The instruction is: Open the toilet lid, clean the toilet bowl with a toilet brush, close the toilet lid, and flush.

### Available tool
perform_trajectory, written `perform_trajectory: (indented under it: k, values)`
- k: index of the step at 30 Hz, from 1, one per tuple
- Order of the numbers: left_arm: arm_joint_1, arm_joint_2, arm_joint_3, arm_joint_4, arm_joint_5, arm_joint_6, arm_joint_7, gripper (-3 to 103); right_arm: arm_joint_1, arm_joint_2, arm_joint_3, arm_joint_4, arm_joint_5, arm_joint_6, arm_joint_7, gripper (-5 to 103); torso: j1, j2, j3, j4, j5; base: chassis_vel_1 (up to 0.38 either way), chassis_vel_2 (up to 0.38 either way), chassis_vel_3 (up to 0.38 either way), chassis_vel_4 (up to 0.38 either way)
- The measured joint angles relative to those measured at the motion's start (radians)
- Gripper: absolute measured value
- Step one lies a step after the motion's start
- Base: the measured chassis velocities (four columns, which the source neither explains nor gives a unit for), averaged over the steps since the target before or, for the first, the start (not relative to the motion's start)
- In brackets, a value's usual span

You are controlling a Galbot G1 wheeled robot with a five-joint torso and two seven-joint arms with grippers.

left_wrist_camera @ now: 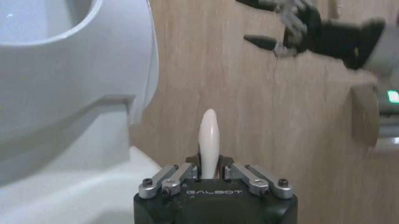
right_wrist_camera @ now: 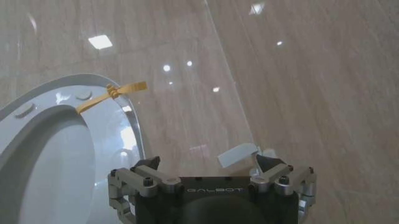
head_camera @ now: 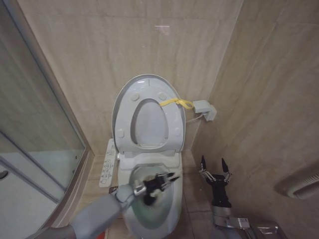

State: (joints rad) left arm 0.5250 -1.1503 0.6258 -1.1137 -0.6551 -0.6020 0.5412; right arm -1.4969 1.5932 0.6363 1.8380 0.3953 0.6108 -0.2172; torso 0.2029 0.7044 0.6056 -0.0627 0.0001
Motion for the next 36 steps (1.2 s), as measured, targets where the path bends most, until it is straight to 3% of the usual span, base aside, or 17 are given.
perform_trajectory:
  k: [1,2,4,6,9,11,13,15,17,23,24,26,27,29,31,34,36]
  values:
    - [-0.008,-0.009,-0.002,-0.050,-0.019,0.011,-0.005,19,0.001,0.002,0.001,-0.002,-0.002,0.000,0.000,100,0.000,0.000,0.000,-0.0001,0.0004,0.000,0.000,0.000,0.000]
    - [-0.019,-0.018,-0.002,-0.101,-0.037,0.020,-0.014,19,0.002,0.005,0.002,-0.004,-0.003,0.000,0.000,100,0.000,0.000,0.000,-0.0024,-0.0004,0.000,0.000,0.000,0.000]
    - [-0.020,-0.018,-0.002,-0.112,-0.039,0.022,-0.015,19,0.002,0.006,0.003,-0.005,-0.004,0.000,0.000,100,0.000,0.001,-0.001,-0.0034,-0.0009,-0.026,0.001,-0.008,-0.016]
    - [0.006,-0.005,0.001,-0.037,-0.010,0.011,-0.009,19,0.005,0.005,0.000,-0.010,-0.006,0.000,0.000,100,0.000,0.000,0.000,-0.0021,0.0004,-0.040,-0.069,-0.027,-0.026]
    - [0.026,-0.002,-0.004,0.056,0.004,-0.011,0.001,19,0.008,0.003,-0.002,-0.013,-0.006,0.000,0.000,100,0.000,0.000,0.000,-0.0004,-0.0006,-0.016,-0.041,-0.014,0.001]
    - [0.028,-0.003,-0.014,0.055,0.004,-0.013,0.001,19,0.010,0.001,-0.004,-0.016,-0.007,0.000,0.000,100,0.000,0.000,0.000,-0.0009,-0.0003,0.000,0.000,0.000,0.000]
    - [0.023,-0.006,-0.023,-0.012,0.006,0.005,-0.001,19,0.012,-0.001,-0.003,-0.023,-0.006,0.000,0.000,100,0.000,0.000,0.000,0.0002,0.0004,0.000,0.000,0.000,0.000]
    - [0.006,-0.019,-0.036,-0.116,-0.008,0.031,-0.023,19,0.013,-0.001,-0.003,-0.029,-0.007,0.002,-0.001,100,0.000,0.000,0.000,-0.0024,-0.0005,0.000,0.000,0.000,0.000]
    - [0.005,-0.018,-0.037,-0.131,-0.013,0.036,-0.030,19,0.012,-0.001,-0.002,-0.032,-0.007,0.003,-0.001,100,0.000,0.000,-0.001,-0.0030,-0.0001,0.000,0.000,0.000,0.000]
    - [0.049,0.014,-0.034,0.034,0.029,0.001,-0.018,19,0.018,-0.004,-0.005,-0.040,-0.005,0.005,-0.001,100,0.000,0.000,0.000,-0.0002,-0.0006,0.000,0.000,0.000,0.000]
    - [0.050,0.013,-0.036,0.034,0.029,0.001,-0.017,19,0.019,-0.004,-0.006,-0.041,-0.005,0.006,-0.002,100,0.000,0.000,0.000,-0.0012,-0.0007,0.000,0.000,0.000,0.000]
    - [0.050,0.012,-0.039,0.007,0.023,0.010,-0.021,19,0.018,-0.003,-0.007,-0.043,-0.006,0.006,-0.002,100,0.000,0.000,0.000,-0.0005,-0.0003,0.000,0.000,0.000,0.000]
    - [0.045,0.003,-0.044,-0.063,0.017,0.027,-0.029,19,0.019,-0.001,-0.008,-0.044,-0.006,0.006,-0.002,100,0.000,0.000,0.000,0.0001,0.0008,0.000,0.000,0.000,0.000]
    - [0.033,-0.011,-0.050,-0.150,0.010,0.044,-0.043,19,0.018,0.001,-0.006,-0.043,-0.008,0.007,-0.002,100,0.000,0.000,0.000,-0.0030,-0.0007,0.000,0.000,0.000,0.000]
    - [0.036,-0.010,-0.051,-0.153,0.014,0.046,-0.045,19,0.015,0.001,-0.004,-0.041,-0.008,0.007,-0.002,100,0.000,0.000,0.000,-0.0026,0.0002,0.000,0.000,0.000,0.000]
    - [0.055,-0.001,-0.053,-0.070,0.042,0.037,-0.045,18,0.012,-0.005,-0.005,-0.036,-0.008,0.007,-0.002,100,0.000,0.000,0.000,-0.0020,-0.0005,0.000,0.000,0.000,0.000]
    - [0.065,0.005,-0.063,0.006,0.050,0.021,-0.045,18,0.014,-0.010,-0.007,-0.037,-0.006,0.007,-0.002,100,0.000,0.000,0.000,0.0002,0.0006,0.000,0.000,0.000,0.000]
